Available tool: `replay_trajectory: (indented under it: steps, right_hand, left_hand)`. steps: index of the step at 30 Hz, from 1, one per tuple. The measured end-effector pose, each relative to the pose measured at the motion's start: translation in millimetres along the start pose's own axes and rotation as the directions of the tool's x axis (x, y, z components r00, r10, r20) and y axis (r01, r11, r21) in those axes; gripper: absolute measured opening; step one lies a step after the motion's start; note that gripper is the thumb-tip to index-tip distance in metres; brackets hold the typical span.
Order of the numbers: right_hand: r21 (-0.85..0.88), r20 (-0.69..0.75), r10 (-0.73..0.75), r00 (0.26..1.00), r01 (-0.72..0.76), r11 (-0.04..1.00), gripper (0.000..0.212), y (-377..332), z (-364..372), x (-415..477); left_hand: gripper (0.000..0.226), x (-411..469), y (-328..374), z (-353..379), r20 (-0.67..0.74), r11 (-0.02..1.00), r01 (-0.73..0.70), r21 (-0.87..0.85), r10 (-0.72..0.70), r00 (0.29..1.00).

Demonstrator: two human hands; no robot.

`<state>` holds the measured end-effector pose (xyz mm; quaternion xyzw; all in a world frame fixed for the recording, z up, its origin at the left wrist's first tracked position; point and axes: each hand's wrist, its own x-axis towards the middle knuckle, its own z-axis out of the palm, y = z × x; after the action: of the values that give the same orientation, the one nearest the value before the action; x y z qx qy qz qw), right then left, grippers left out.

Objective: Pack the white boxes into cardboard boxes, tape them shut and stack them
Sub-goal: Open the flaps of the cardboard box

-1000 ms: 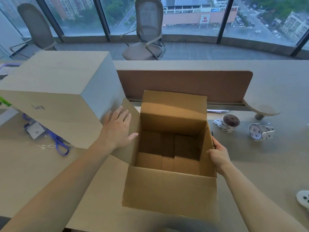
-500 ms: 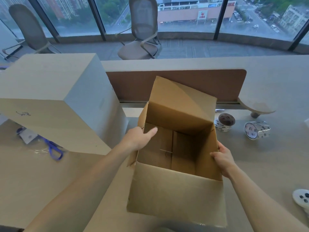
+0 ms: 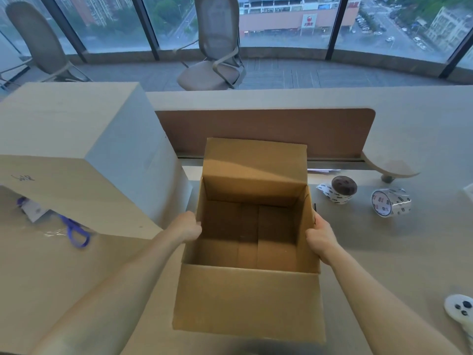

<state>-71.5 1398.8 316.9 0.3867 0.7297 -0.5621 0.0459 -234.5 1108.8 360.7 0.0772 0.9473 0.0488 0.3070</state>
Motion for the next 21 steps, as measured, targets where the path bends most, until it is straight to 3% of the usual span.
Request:
replay_trajectory:
  steps: [4, 7, 9, 17, 21]
  right_hand:
    - [-0.095, 0.025, -0.031, 0.999, 0.033, 0.995, 0.066, -4.9, 6.7, -1.4]
    - [-0.122, 0.036, -0.019, 0.999, 0.023, 0.992, 0.052, -12.2, 7.2, -1.6]
    - [-0.119, 0.032, -0.012, 0.999, 0.016, 0.993, 0.043, -21.5, 5.0, 2.9]
    - [-0.091, -0.061, -0.046, 0.997, 0.041, 0.995, 0.048, -35.4, -1.4, 21.4]
    - [-0.082, -0.049, -0.034, 0.998, 0.030, 0.996, 0.044, -41.0, -2.2, 34.0]
  left_hand:
    - [0.052, -0.2, -20.1, 22.8, 0.074, 0.996, 0.060, -0.069, -0.055, 0.996]
    - [0.053, 0.7, -23.3, 24.7, 0.075, 0.991, 0.068, -0.115, -0.060, 0.995]
    - [0.054, 4.1, -19.2, 18.3, 0.054, 0.985, 0.060, -0.162, -0.052, 0.997]
    - [0.043, 21.7, 8.4, -10.7, -0.110, 0.978, -0.009, -0.209, -0.014, 0.994]
    - [0.045, 32.5, 12.5, -19.4, -0.100, 0.976, 0.005, -0.217, -0.028, 0.995]
